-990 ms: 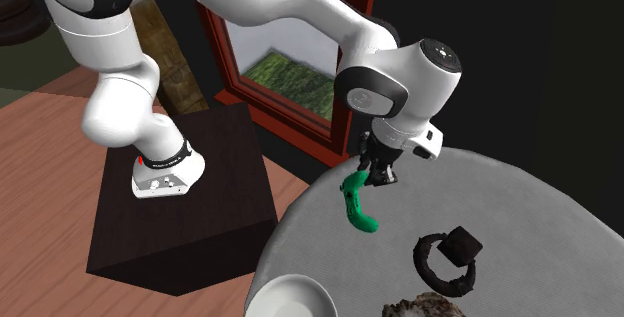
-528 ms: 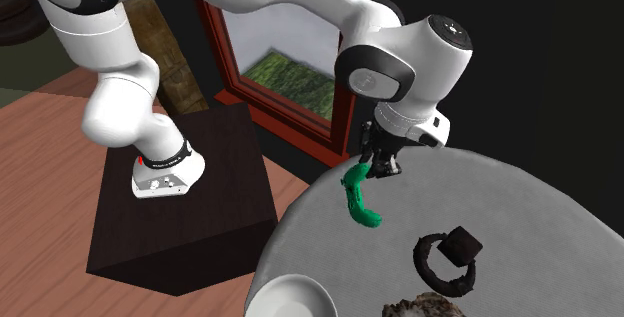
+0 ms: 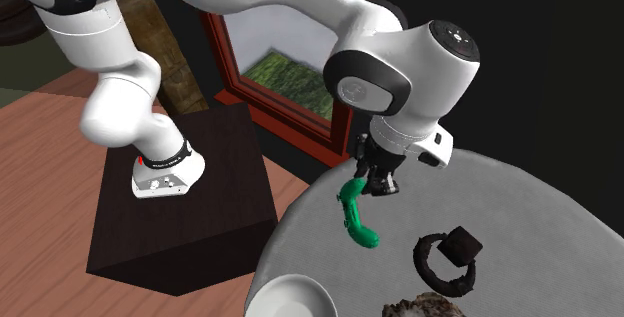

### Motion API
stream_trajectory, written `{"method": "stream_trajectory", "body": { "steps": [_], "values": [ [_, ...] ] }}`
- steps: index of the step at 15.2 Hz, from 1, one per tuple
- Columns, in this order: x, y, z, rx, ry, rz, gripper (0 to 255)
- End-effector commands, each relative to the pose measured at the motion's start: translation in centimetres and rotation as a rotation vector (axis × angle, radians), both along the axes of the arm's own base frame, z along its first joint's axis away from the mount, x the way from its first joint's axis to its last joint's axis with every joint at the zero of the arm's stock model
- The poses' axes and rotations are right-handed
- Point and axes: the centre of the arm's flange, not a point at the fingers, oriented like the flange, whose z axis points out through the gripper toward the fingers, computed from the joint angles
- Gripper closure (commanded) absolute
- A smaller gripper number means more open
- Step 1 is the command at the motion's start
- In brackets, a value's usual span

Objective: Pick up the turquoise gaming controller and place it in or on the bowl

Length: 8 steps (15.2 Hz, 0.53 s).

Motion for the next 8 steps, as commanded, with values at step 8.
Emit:
{"method": "stream_trajectory", "body": {
  "steps": [8],
  "values": [
    [-6.7, -6.4, 0.3, 0.000, 0.000, 0.000, 255]
  ]
}}
